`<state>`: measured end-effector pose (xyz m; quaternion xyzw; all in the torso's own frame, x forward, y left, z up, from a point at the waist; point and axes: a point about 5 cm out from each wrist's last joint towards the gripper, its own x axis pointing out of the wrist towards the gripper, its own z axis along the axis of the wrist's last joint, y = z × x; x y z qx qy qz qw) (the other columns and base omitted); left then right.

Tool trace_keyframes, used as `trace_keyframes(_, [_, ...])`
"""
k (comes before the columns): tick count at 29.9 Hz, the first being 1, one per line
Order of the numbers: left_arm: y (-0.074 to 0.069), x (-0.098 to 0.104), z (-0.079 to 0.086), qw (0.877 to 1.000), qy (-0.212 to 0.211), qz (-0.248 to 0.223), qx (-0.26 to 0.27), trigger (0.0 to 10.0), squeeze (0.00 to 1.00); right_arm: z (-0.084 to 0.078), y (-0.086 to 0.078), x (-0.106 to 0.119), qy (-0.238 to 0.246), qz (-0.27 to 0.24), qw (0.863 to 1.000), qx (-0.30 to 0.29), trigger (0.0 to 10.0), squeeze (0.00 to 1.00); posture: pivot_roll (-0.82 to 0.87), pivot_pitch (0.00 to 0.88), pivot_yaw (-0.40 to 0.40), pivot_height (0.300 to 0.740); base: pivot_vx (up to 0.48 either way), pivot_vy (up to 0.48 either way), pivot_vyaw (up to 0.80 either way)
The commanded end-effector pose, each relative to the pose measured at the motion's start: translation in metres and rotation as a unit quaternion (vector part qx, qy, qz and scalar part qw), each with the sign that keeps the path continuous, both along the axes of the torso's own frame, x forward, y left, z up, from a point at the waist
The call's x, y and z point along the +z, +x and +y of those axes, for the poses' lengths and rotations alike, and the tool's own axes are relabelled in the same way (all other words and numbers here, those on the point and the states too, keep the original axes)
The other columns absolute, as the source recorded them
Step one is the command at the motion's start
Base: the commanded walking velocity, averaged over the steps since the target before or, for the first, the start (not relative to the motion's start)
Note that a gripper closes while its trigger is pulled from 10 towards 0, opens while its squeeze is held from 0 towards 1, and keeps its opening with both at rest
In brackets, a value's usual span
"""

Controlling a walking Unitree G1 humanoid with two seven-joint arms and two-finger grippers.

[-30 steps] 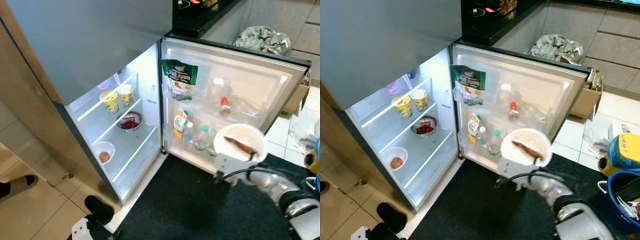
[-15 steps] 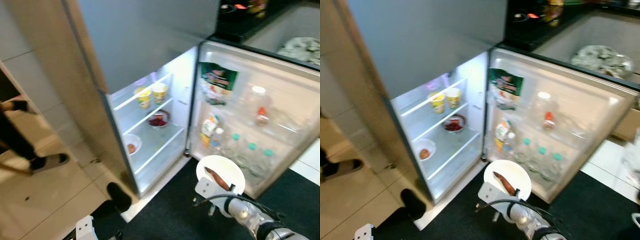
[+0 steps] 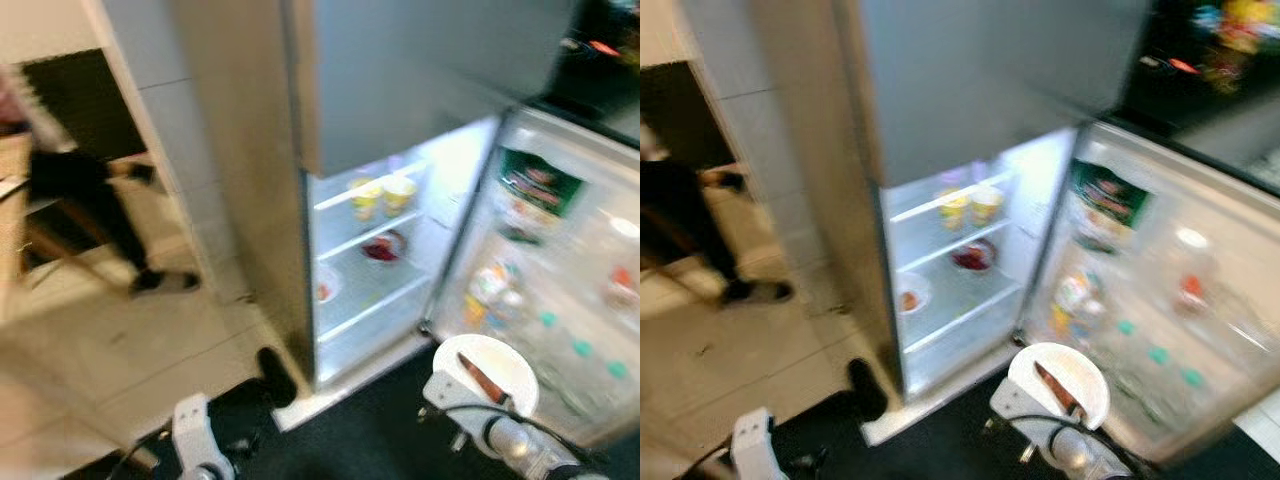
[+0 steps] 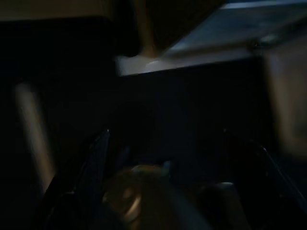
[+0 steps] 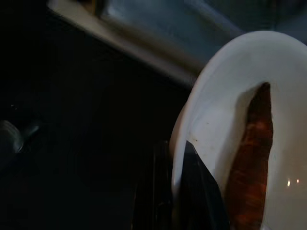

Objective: Restocking fridge

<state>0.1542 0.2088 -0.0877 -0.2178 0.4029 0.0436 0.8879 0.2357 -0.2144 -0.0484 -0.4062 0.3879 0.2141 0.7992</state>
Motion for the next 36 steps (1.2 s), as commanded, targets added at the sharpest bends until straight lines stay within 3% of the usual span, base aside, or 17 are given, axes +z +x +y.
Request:
trace_keyframes(1, [-0.005, -0.003, -0.001, 1.000, 0.001, 0.018, -0.002, 10.0, 0.00, 0.011, -0.002, -0.004, -0.002, 0.013, 1.000, 0.027, 10.0, 0.00, -0.03, 0.004, -0.015, 0.740, 0.000, 0.000, 0.77])
trace_keyframes(3, [-0.014, -0.007, -0.005, 0.999, 0.003, 0.037, 0.001, 10.0, 0.00, 0.019, -0.006, -0.008, 0.002, 0.018, 0.999, 0.033, 10.0, 0.00, -0.05, 0.002, 0.004, 0.740, 0.000, 0.000, 0.77])
trace_keyframes(9, [-0.019, -0.010, -0.005, 0.998, -0.009, 0.042, 0.039, 10.0, 0.00, 0.030, -0.012, -0.014, 0.026, 0.021, 0.999, 0.008, 10.0, 0.00, -0.06, 0.000, 0.024, 0.740, 0.000, 0.000, 0.77])
trace_keyframes(12, [-0.022, -0.011, -0.005, 0.998, 0.001, 0.055, 0.018, 10.0, 0.00, 0.031, -0.015, -0.015, 0.022, 0.025, 0.999, 0.016, 10.0, 0.00, -0.05, 0.000, 0.030, 0.740, 0.000, 0.000, 0.77])
trace_keyframes(18, [-0.015, -0.008, 0.003, 0.998, 0.033, 0.053, 0.005, 10.0, 0.00, 0.029, -0.020, -0.018, 0.014, 0.030, 0.999, 0.016, 10.0, 0.00, -0.04, 0.000, 0.043, 0.740, 0.000, 0.000, 0.77])
trace_keyframes(30, [-0.006, -0.005, -0.002, 0.999, 0.034, 0.041, 0.003, 10.0, 0.00, 0.035, -0.025, -0.022, 0.014, 0.034, 0.999, 0.020, 10.0, 0.00, -0.02, 0.000, 0.021, 0.740, 0.000, 0.000, 0.78])
trace_keyframes(36, [-0.017, -0.010, -0.005, 0.998, 0.034, 0.061, 0.010, 10.0, 0.00, 0.033, -0.024, -0.021, 0.006, 0.031, 0.999, 0.022, 10.0, 0.00, -0.02, 0.000, 0.013, 0.740, 0.000, 0.000, 0.59])
